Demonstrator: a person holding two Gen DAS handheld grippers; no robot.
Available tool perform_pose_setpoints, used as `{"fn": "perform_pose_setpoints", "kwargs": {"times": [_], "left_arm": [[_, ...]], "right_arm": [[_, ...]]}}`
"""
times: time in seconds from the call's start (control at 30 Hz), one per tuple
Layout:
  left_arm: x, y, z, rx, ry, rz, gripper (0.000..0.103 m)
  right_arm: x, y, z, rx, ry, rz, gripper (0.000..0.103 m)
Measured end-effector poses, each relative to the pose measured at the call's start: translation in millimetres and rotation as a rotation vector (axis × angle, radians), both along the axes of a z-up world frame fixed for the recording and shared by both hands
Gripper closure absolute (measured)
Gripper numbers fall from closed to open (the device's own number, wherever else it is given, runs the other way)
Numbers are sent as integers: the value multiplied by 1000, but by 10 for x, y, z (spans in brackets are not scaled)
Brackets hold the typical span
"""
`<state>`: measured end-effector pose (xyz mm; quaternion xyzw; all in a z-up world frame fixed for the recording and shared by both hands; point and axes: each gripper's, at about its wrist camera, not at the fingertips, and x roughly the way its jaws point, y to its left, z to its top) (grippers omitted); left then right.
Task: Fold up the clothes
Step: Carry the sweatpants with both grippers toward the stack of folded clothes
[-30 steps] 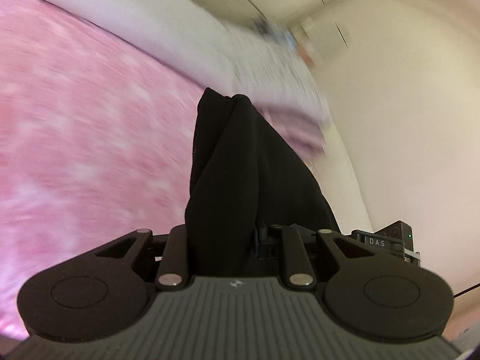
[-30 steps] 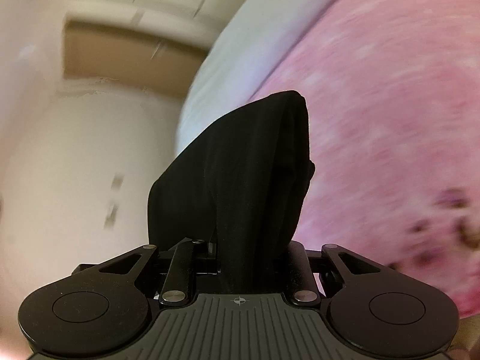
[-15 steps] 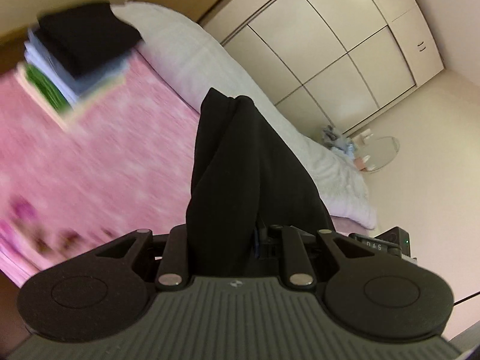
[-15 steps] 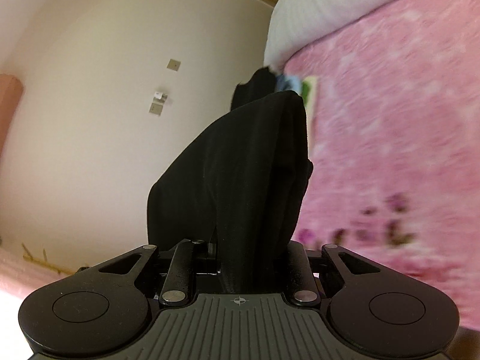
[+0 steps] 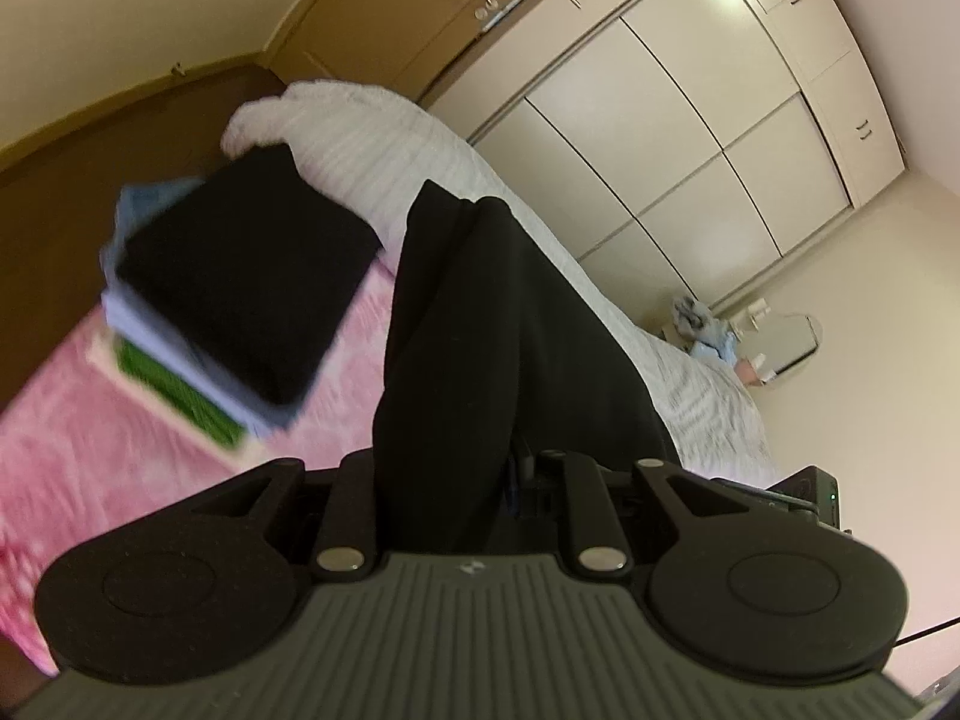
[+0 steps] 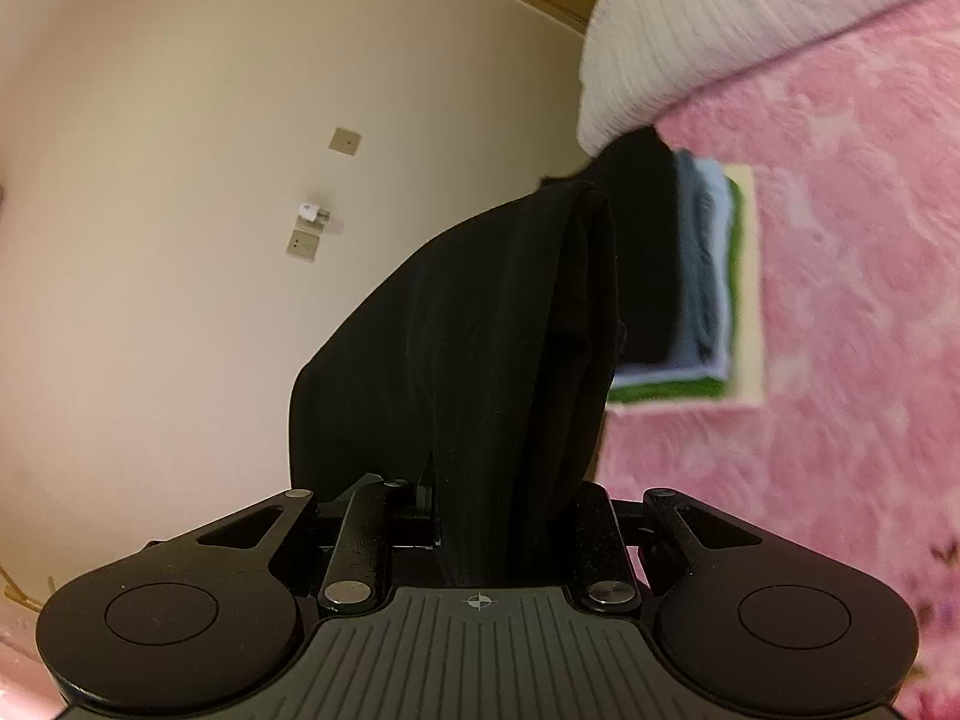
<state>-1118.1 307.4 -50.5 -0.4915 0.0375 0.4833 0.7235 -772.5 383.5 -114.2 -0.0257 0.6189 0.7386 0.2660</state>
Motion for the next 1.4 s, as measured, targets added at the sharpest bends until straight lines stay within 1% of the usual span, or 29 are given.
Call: {"fn": "perform_pose_setpoints", "kwargs": {"times": [0.1,0.23,0.3,0.4,0.6,0.77,0.9,0.97,1.07,1.1,1.13,1.17,1.2,1.27,1.33,1.4], "left_arm": [[-173,342,-92,-9,6,12,86],[-396,894,-246,-44,1,7,86],[-481,1166,-316,-52,12,-13,86],[-625,1544,-445,-66,19,-45,86],[-891,2179,-767,-124,-3,-133,86],[-1055,2616,-958,-154,-13,-193,86],[-1110,2903,-1082,-160,-23,-225,85],[-1116,3019,-1165,-164,-8,-231,84],[-1120,3177,-1355,-189,27,-232,79],[-1126,3217,-1433,-208,32,-229,77],[-1139,3250,-1507,-232,30,-224,70],[-1160,3266,-1562,-249,18,-218,69],[-1188,3259,-1566,-249,11,-211,69],[-1246,3231,-1515,-231,18,-201,69],[-1318,3236,-1449,-211,21,-178,69],[-1378,3300,-1409,-197,7,-144,68]], "right_arm": [[-214,394,-103,-8,3,7,82],[-423,779,-169,-26,-13,-12,82],[-526,969,-200,-35,-22,-23,82],[-673,1231,-367,-48,-21,-58,82],[-916,1655,-652,-92,-52,-139,82],[-1034,1938,-724,-120,-92,-169,82],[-1098,2175,-781,-118,-116,-188,81],[-1110,2281,-826,-128,-123,-192,79],[-1126,2434,-985,-133,-174,-211,72],[-1111,2455,-1036,-144,-178,-219,63],[-1092,2470,-1086,-158,-180,-228,60],[-1072,2485,-1137,-172,-181,-236,60],[-1053,2499,-1187,-185,-183,-244,59],[-957,2413,-1181,-188,-173,-281,55],[-834,2304,-1106,-164,-200,-331,53],[-748,2290,-1040,-119,-218,-368,52]]}}
